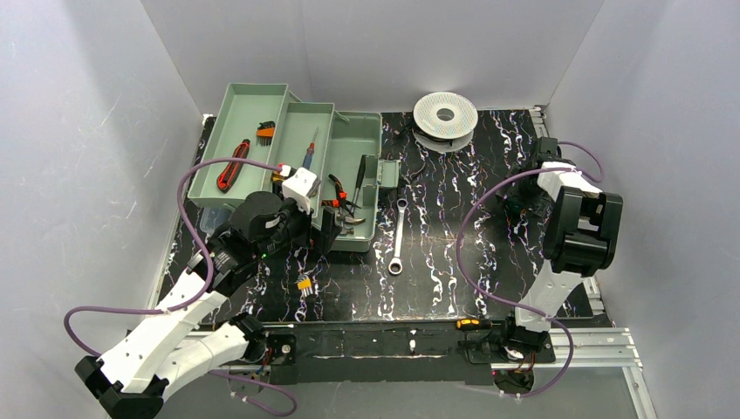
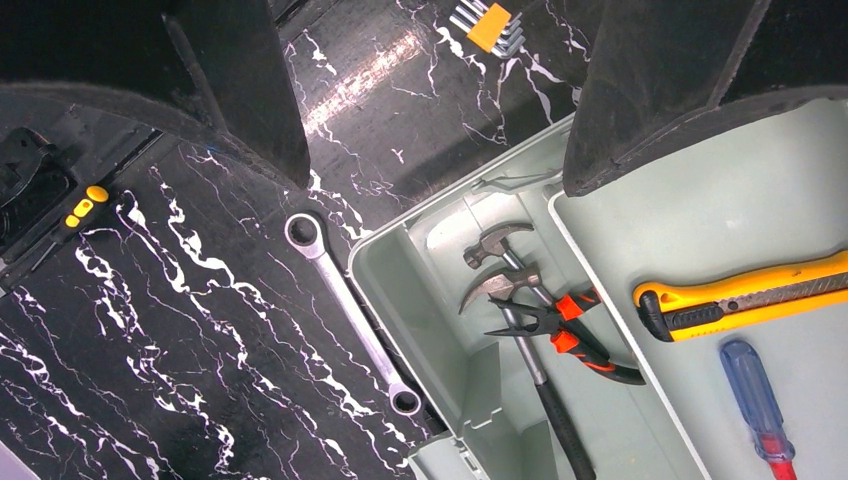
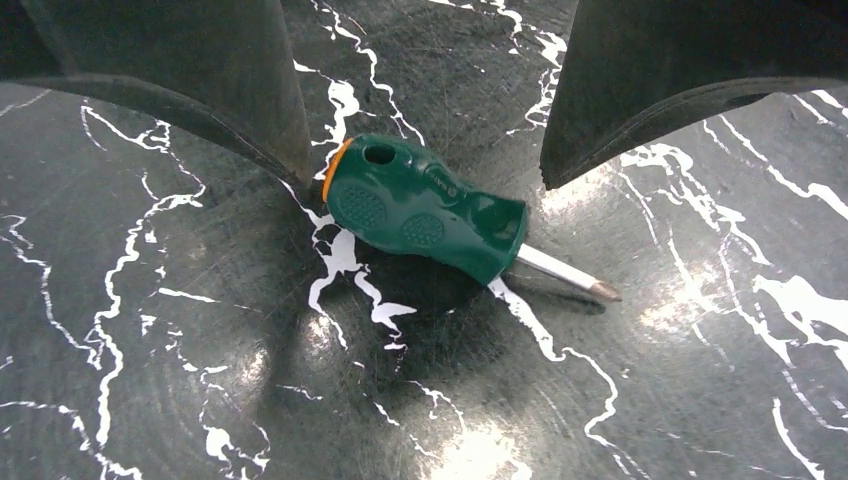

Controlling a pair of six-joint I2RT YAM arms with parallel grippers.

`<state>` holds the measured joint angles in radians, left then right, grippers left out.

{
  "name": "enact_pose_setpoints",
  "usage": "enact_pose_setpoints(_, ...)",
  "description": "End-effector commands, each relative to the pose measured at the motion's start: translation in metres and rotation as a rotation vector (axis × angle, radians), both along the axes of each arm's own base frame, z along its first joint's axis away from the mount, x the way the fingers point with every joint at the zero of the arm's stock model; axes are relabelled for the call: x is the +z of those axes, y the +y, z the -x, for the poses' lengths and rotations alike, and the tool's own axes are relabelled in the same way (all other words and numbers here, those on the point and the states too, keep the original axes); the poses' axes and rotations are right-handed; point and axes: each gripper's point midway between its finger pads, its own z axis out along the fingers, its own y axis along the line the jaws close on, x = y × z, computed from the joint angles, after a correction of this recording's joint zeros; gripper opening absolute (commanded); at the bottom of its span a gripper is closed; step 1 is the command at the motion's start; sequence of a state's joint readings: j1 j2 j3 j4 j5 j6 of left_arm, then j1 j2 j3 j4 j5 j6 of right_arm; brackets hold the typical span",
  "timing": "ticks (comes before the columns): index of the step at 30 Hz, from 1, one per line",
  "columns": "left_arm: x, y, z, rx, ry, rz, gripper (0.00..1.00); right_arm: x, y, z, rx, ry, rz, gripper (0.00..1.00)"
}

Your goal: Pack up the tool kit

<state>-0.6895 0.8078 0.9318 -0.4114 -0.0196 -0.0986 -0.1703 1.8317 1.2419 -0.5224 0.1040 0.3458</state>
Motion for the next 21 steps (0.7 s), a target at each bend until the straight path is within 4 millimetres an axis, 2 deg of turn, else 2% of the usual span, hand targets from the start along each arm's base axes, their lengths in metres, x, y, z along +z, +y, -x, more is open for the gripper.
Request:
enact_pose_setpoints(1,-0.001,0.003,0.0,0.005,-0.016,-0.019,0.98,0.006,-0.007,-0.021,-0.061,-0.062,0.001,0.91)
enact_pose_setpoints(7,-0.002,0.006,-0.002,0.013,-0.024,-0.031,0.98,0.001,-0.008,-0.025,-0.074,-0.069,0.001,0.92)
enact_pose_setpoints(12,-0.003,0.007,-0.003,0.017,-0.027,-0.038,0.98,0.0,-0.009,-0.03,-0.033,-0.051,0.008,0.85)
enact_pose_setpoints(18,-0.005,0.006,-0.003,0.011,-0.026,-0.048,0.98,0.0,0.008,-0.031,0.033,-0.078,-0.07,0.61)
enact_pose_setpoints(21,-0.004,0.007,-0.003,0.012,-0.028,-0.048,0.98,0.012,0.021,-0.031,0.067,-0.129,-0.121,0.52)
